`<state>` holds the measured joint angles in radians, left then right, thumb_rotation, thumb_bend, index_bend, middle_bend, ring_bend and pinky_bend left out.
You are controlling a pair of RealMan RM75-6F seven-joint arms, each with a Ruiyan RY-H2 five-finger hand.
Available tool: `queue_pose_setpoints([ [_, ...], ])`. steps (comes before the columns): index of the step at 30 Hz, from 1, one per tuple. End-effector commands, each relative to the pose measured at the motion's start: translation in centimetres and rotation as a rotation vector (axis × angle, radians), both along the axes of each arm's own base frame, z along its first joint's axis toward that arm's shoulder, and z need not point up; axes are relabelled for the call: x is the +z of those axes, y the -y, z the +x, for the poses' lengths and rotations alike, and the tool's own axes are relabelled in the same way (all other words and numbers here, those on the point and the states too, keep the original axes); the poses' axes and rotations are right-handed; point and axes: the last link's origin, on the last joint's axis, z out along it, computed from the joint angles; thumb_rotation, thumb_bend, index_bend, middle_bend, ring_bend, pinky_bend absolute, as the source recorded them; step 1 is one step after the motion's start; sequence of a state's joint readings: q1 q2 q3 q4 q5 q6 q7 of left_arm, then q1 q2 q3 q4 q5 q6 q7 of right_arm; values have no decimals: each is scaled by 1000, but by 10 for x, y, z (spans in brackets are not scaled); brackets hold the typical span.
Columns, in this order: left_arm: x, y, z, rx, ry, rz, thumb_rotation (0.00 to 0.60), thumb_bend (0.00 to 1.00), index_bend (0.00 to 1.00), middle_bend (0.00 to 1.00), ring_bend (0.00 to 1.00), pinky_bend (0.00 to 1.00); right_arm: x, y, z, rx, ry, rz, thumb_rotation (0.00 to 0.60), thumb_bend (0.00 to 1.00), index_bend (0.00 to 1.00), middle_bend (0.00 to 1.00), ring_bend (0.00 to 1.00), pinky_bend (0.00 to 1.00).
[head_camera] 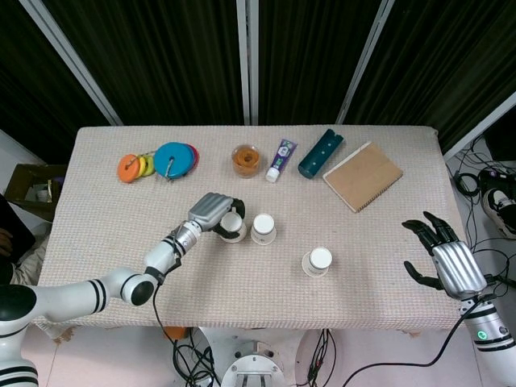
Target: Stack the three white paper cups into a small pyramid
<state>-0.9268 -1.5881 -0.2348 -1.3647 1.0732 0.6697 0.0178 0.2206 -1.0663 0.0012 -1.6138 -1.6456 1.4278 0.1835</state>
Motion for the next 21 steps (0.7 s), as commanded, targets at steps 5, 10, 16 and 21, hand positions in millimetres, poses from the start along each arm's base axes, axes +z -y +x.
queue_pose_setpoints([
  [5, -4, -1, 5, 0, 0, 0, 600, 243, 448, 427, 474, 686, 1, -1, -3, -9, 2, -4, 600, 273, 183, 209, 24, 156],
  [10, -6, -2, 7, -1, -10, -4, 600, 244, 432, 414, 461, 661, 0, -1, -4, -11, 4, -3, 600, 273, 184, 209, 24, 155],
  [16, -8, -1, 6, 1, -27, -15, 600, 244, 380, 375, 440, 649, 0, -1, -6, -14, 5, -3, 600, 273, 184, 209, 24, 156],
  [21, -8, -1, 4, 5, -34, -16, 600, 230, 323, 325, 405, 632, 0, -1, -6, -12, 5, -2, 600, 273, 184, 209, 24, 157],
])
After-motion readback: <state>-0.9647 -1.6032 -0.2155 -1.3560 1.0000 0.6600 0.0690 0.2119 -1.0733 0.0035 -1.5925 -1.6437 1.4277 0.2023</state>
